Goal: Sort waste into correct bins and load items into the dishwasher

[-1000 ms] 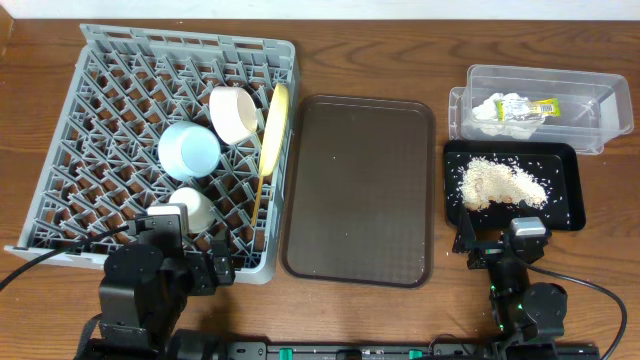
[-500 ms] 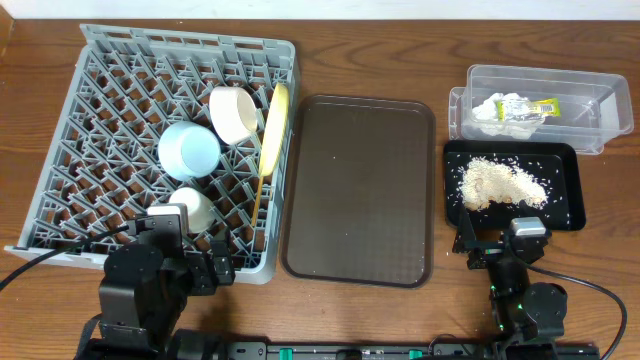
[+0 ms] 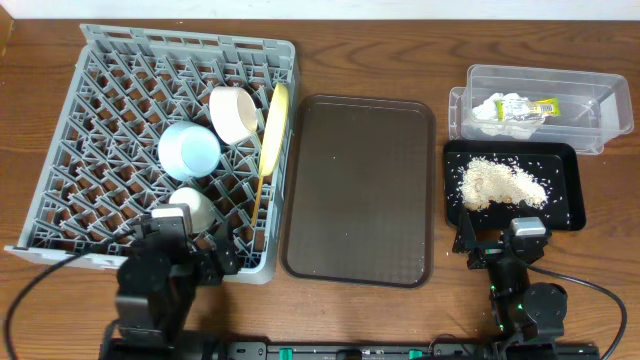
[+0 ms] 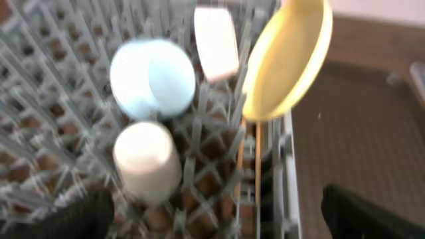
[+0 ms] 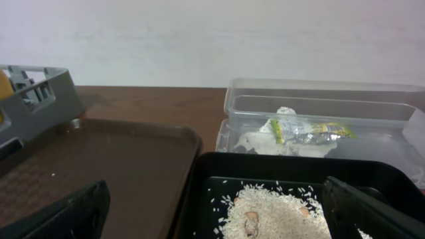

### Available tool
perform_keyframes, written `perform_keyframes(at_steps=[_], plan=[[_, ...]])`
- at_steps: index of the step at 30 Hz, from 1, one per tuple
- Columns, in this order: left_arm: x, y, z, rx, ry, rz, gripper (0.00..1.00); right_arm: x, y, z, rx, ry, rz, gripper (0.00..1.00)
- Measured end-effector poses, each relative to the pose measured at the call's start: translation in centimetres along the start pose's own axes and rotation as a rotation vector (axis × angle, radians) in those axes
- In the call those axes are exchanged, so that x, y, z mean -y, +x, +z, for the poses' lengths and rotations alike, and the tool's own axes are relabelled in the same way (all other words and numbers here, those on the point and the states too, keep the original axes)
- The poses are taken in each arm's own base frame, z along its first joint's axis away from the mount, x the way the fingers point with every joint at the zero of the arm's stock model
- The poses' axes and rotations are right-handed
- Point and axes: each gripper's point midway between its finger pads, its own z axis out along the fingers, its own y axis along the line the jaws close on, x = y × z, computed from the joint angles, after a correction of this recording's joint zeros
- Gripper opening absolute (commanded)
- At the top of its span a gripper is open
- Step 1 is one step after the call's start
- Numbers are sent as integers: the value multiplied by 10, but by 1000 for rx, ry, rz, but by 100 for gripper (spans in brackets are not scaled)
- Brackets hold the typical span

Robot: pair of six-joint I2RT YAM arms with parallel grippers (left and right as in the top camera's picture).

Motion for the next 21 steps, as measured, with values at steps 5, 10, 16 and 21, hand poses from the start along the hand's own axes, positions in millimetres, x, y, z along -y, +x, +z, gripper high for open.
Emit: perform_keyframes(at_steps=[5, 10, 16, 21], plan=[[-2, 21, 29, 116, 41, -12, 100, 0, 0, 0, 0, 0, -2, 99], [0, 20, 47, 283, 86, -10, 100, 0, 0, 0, 0, 0, -2, 99], [-2, 6, 51, 464, 102, 0, 100, 0, 0, 0, 0, 0, -2, 99], [-10, 17, 57, 427, 58, 31, 100, 0, 0, 0, 0, 0, -3, 99]])
